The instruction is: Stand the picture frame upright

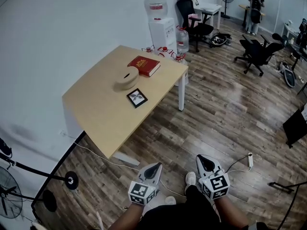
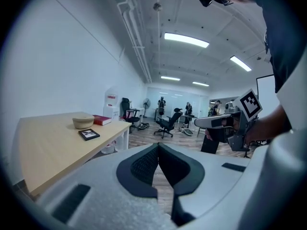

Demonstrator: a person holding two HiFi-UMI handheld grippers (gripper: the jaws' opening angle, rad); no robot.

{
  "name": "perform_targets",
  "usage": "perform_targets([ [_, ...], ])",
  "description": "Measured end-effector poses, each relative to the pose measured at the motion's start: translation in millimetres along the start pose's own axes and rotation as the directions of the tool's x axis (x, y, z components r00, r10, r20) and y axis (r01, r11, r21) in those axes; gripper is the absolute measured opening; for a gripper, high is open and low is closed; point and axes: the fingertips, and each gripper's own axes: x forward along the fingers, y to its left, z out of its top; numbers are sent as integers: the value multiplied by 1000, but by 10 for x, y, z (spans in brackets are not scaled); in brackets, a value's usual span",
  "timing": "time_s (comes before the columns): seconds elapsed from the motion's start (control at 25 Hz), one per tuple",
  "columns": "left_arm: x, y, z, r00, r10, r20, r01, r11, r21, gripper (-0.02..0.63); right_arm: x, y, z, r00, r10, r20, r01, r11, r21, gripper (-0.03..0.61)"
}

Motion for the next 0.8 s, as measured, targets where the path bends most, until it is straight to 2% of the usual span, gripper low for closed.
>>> perform_targets([
  [0.36,1107,150,453,998,55,2,-55,998,13,0,644,-922,266,996,84,-4,-84,996,-4,9],
  [0.64,1433,197,719,993,119,14,-119,993,-2,0,1021,-1322,390,988,152,-10,-152,988,-27,9],
  [0.8,1567,333,830,990,140,21,-140,990,-1,0,1250,-1382,445,984,178,-21,-178,984,-15,9],
])
